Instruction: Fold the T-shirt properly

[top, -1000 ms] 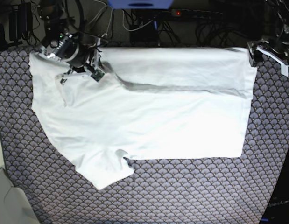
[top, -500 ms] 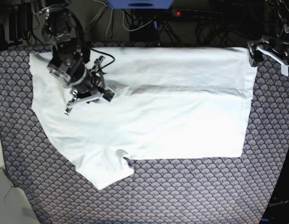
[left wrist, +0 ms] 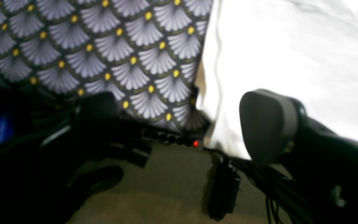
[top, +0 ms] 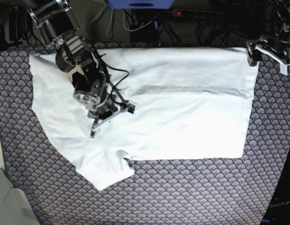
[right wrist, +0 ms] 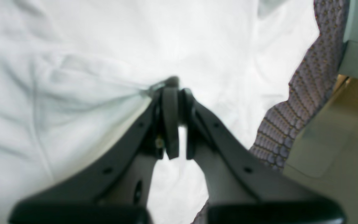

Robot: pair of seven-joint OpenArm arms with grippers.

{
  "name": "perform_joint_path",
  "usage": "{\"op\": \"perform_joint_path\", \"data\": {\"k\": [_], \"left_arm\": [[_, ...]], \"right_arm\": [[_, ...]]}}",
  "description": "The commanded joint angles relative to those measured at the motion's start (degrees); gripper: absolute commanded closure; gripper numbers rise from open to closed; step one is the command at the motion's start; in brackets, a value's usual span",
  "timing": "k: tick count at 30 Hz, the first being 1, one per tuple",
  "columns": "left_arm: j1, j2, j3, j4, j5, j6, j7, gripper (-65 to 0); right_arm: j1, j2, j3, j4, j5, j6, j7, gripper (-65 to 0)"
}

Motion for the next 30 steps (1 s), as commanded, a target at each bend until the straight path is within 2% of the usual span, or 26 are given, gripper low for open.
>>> {"op": "perform_joint_path", "data": {"k": [1, 3, 8, 10, 15, 19, 22, 30], "left_arm": [[0.14, -0.90, -0.38, 1.00, -0.55, -0.12, -1.10, -65.0], [0.14, -0.90, -0.38, 1.00, -0.73, -0.12, -1.10, -65.0], [-0.21, -0.90, -0.30, 1.09, -0.73, -0.12, -1.10, -65.0], [-0.30, -0.90, -0.30, 1.09, -0.73, -0.12, -1.10, -65.0], [-1.53, -0.81, -0.21, 1.18, -0.82, -0.21, -1.10, -65.0], [-1.53, -0.72, -0.30, 3.64, -0.82, -0.21, -1.10, -65.0], [-2.32, -0.72, -0.38, 4.26, -0.91, -0.21, -1.10, -65.0], [-3.20, 1.21, -0.12, 5.66, -0.91, -0.21, -1.10, -65.0]], "right_arm": [[1.13, -0.01, 0.12, 0.83, -0.35, -0.51, 0.60, -3.3], [1.22, 0.07, 0.12, 0.92, -0.35, -0.51, 0.51, -8.6], [0.43, 0.60, 0.20, 1.45, -0.35, -0.51, 0.51, -29.4], [-1.24, 0.78, 0.20, 3.56, -0.35, -0.51, 0.78, -34.7], [-3.27, 0.78, 0.73, 12.96, -0.35, -0.51, 0.42, -35.1], [-5.81, -0.81, 6.01, 19.03, -0.35, -0.51, 0.60, -35.1], [-6.08, -2.65, 10.67, 19.82, -0.35, -0.51, 0.60, -35.1], [-7.84, -2.56, 20.51, 19.29, 0.61, -0.51, 0.78, -35.2]]}}
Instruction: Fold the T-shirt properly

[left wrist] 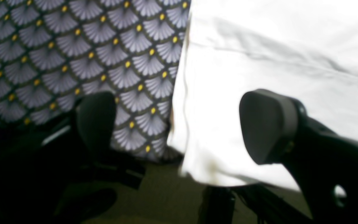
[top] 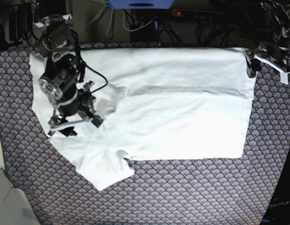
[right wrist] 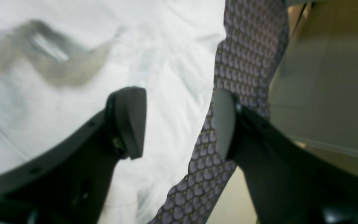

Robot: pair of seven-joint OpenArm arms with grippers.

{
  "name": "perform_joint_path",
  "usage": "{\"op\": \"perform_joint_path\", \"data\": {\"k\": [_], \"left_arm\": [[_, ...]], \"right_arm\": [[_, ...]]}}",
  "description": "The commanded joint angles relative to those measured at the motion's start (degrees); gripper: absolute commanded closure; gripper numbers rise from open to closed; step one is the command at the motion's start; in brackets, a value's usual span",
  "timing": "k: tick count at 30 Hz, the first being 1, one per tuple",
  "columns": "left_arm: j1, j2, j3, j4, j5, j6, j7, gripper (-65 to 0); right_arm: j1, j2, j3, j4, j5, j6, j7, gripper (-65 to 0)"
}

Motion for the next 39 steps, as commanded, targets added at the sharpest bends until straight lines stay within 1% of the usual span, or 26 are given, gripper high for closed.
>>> {"op": "perform_joint_path", "data": {"k": [1, 3, 5, 7, 8, 10, 15, 21, 25, 29, 33, 39], "left_arm": [[-0.49, -0.84, -0.21, 1.36, -0.75, -0.25, -1.31, -65.0], [-2.51, -0.84, -0.12, 1.89, -0.22, -0.16, -0.61, -65.0], [-4.18, -1.28, -0.38, 1.71, -0.22, -0.16, 2.55, -65.0], [-6.47, -1.46, -0.65, 1.53, -0.22, -0.16, 6.42, -65.0], [-7.00, -1.46, -0.82, 1.62, -0.22, -0.16, 7.48, -65.0], [-8.14, -1.28, -2.05, 1.89, -0.14, -0.16, 9.41, -65.0], [-7.96, -1.37, -2.49, 1.89, -0.14, -0.16, 10.20, -65.0], [-7.44, -1.46, -2.58, 1.89, -0.14, -0.16, 10.20, -65.0], [-6.29, -1.46, -2.58, 1.97, -0.14, -0.16, 10.20, -65.0], [-5.24, -1.46, -2.58, 1.97, -0.14, -0.16, 9.85, -65.0], [-5.06, -1.46, -2.58, 1.97, -0.14, -0.25, 9.76, -65.0], [-5.59, -1.46, -2.14, 1.53, -0.31, -0.25, 9.76, -65.0]], "right_arm": [[1.28, 0.39, 1.17, 0.50, 0.99, -0.66, 0.60, -35.2], [1.19, 1.44, 3.55, 0.06, 4.60, -0.66, 0.34, -35.3], [0.66, 1.97, 4.34, -1.09, 7.06, -0.66, 0.25, -35.3], [0.14, 1.62, 4.07, -3.28, 7.41, -0.66, 0.25, -35.2], [-0.13, 1.35, 3.99, -4.25, 7.50, -0.66, 0.34, -35.2], [-0.13, -0.93, 3.90, -7.06, 7.50, -0.66, 0.60, -35.2], [1.10, -5.85, 3.64, -12.95, 7.50, -0.66, 0.78, -35.1], [4.79, -8.23, -2.34, -20.16, 7.50, -0.66, 0.78, -35.0], [7.96, -10.07, -4.63, -23.15, 7.50, -0.66, 0.78, -35.0], [11.74, -10.16, -6.83, -23.59, 7.32, -0.66, 0.60, -35.0], [14.03, -9.63, -6.12, -22.54, 7.24, -0.66, 0.34, -35.0], [13.85, -4.80, -2.25, -20.52, 7.24, -0.66, 0.51, -35.2]]}}
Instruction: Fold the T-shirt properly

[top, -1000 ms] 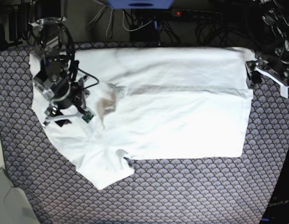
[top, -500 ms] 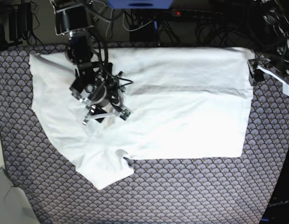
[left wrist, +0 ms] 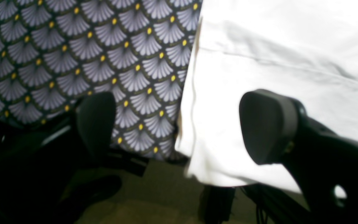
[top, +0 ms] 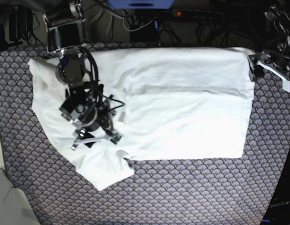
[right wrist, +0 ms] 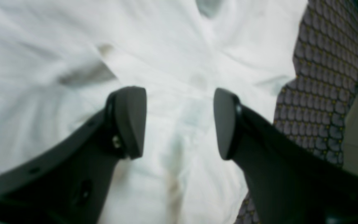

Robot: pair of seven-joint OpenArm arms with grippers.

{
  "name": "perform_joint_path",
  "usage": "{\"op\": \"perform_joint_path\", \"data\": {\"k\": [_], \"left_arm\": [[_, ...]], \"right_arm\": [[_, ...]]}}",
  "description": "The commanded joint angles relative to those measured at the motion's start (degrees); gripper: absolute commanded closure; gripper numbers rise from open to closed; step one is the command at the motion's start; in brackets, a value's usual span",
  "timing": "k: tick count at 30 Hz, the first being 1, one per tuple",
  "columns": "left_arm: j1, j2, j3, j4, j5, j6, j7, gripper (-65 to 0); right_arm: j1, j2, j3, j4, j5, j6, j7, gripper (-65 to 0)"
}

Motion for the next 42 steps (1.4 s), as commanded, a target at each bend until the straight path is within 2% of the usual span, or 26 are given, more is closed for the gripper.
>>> {"op": "perform_joint_path", "data": {"k": [1, 6, 9, 13, 18, 23, 26, 30, 35, 42], "left_arm": [[-1.29, -0.83, -0.20, 0.81, -0.57, -0.23, -0.77, -65.0], [-3.93, -0.91, -0.11, 1.08, -0.49, -0.23, -0.42, -65.0], [-7.27, -1.88, 2.09, 0.46, 1.18, 0.30, -0.42, -65.0], [-12.37, -2.93, 9.65, 0.37, 11.03, 0.30, -0.42, -65.0], [-21.51, -2.67, 15.98, -3.49, 20.88, 0.30, -0.42, -65.0], [-29.51, -2.67, 19.41, -12.72, 25.36, 0.12, -0.95, -65.0], [-34.17, -2.76, 20.90, -19.05, 26.59, 0.12, -1.21, -65.0], [-40.23, -2.76, 23.45, -29.34, 28.35, 0.30, -6.40, -65.0], [-45.42, -2.67, 25.83, -40.24, 31.16, 0.30, -13.25, -65.0], [-56.32, -2.93, 26.27, -62.66, 31.60, 0.38, -24.42, -65.0]], "right_arm": [[1.35, 0.58, 1.73, 1.21, -0.30, -0.34, 0.73, -35.3], [4.16, 2.87, 12.46, -0.28, 2.07, -0.34, 0.82, -35.4], [7.24, 6.30, 15.71, -6.26, 6.20, -0.34, 0.47, -35.4], [10.67, 8.85, 15.97, -14.26, 7.96, -0.34, 0.82, -35.4], [14.80, 8.85, 15.97, -18.66, 8.05, -0.34, 1.96, -35.5], [19.63, 8.76, 15.89, -24.64, 8.05, -0.34, 3.37, -35.5], [23.77, 8.76, 15.89, -31.23, 8.05, -0.34, 6.10, -35.5], [29.22, 7.97, 15.97, -40.64, 8.05, -0.34, 9.70, -35.5], [32.47, 7.88, 16.06, -46.61, 8.05, -0.34, 13.04, -35.5], [32.91, 8.05, 15.97, -52.24, 8.05, -0.34, 19.72, -35.5]]}}
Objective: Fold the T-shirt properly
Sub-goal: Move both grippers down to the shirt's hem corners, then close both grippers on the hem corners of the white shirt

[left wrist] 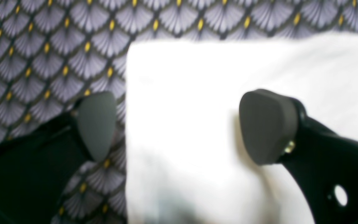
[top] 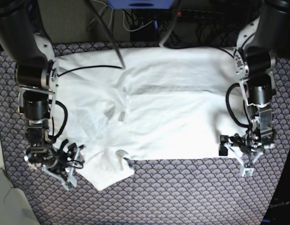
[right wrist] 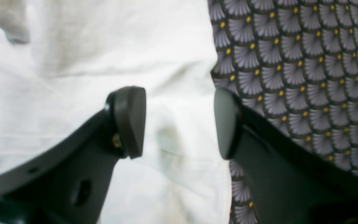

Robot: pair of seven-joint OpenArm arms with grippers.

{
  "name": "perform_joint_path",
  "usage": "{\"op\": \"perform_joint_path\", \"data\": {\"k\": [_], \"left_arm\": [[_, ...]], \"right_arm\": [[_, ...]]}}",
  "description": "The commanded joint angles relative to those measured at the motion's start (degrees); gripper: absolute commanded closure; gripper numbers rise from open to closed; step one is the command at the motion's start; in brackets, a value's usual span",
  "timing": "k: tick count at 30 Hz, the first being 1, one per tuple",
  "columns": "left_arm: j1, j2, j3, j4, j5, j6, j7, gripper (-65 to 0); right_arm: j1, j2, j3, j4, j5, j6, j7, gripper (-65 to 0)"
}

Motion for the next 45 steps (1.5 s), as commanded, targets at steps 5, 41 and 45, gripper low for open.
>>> {"op": "perform_joint_path", "data": {"k": [5, 41, 45], "left_arm": [[-3.11, -0.35, -0.03, -3.12, 1.21, 0.06, -8.37, -65.0], [-2.67, 1.23, -0.29, -7.25, 3.32, 4.54, -13.74, -65.0], [-2.41, 1.14, -0.38, -7.25, 3.32, 4.54, -13.56, -65.0]], "right_arm": [[1.50, 1.79, 0.30, -0.18, 0.40, -0.23, 4.16, -35.5], [-1.05, 5.30, 10.77, -9.32, 0.40, -3.88, 19.45, -35.6], [-0.79, 5.57, 10.77, -9.32, 0.40, -3.88, 20.42, -35.6]]}}
